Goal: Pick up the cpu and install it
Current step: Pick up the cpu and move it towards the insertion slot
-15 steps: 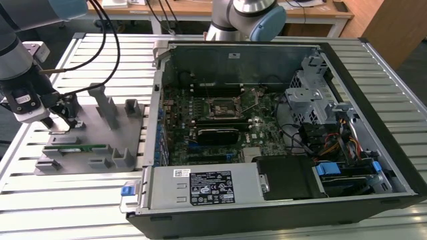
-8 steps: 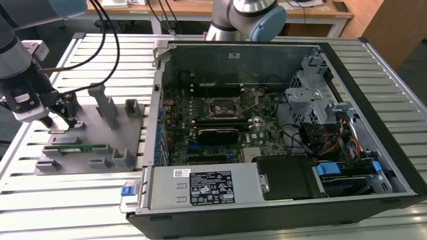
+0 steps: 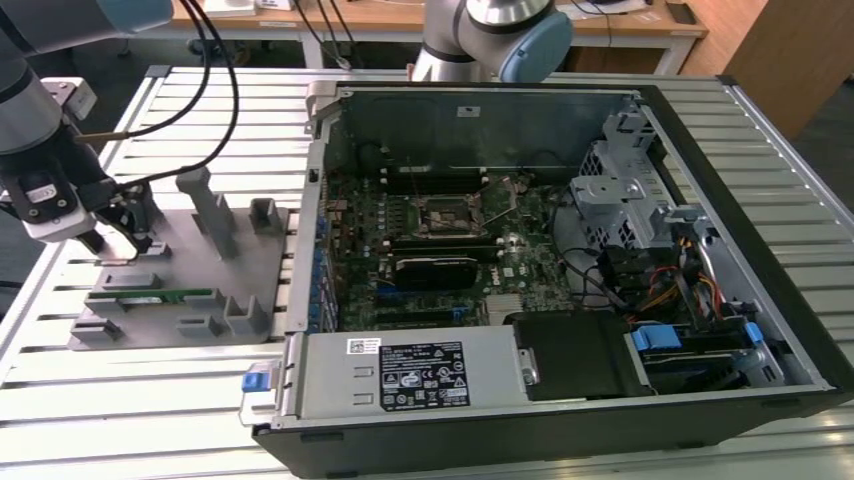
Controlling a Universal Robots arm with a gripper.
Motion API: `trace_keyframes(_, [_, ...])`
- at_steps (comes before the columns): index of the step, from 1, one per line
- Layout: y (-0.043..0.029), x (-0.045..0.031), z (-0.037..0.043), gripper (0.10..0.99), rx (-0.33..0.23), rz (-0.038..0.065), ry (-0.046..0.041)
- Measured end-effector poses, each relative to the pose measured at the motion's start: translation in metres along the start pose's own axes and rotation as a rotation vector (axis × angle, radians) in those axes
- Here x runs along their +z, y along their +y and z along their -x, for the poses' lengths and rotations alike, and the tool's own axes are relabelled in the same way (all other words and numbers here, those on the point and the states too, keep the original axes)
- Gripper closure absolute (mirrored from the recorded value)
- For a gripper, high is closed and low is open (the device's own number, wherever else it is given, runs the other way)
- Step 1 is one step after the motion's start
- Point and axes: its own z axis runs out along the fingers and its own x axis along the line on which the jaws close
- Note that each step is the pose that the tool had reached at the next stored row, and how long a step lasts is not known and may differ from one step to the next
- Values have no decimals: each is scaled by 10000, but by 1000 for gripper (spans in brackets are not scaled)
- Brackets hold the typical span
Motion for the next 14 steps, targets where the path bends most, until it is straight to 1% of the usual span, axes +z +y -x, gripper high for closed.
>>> trace_keyframes(14, [2,-44,1,545,0,-1,2])
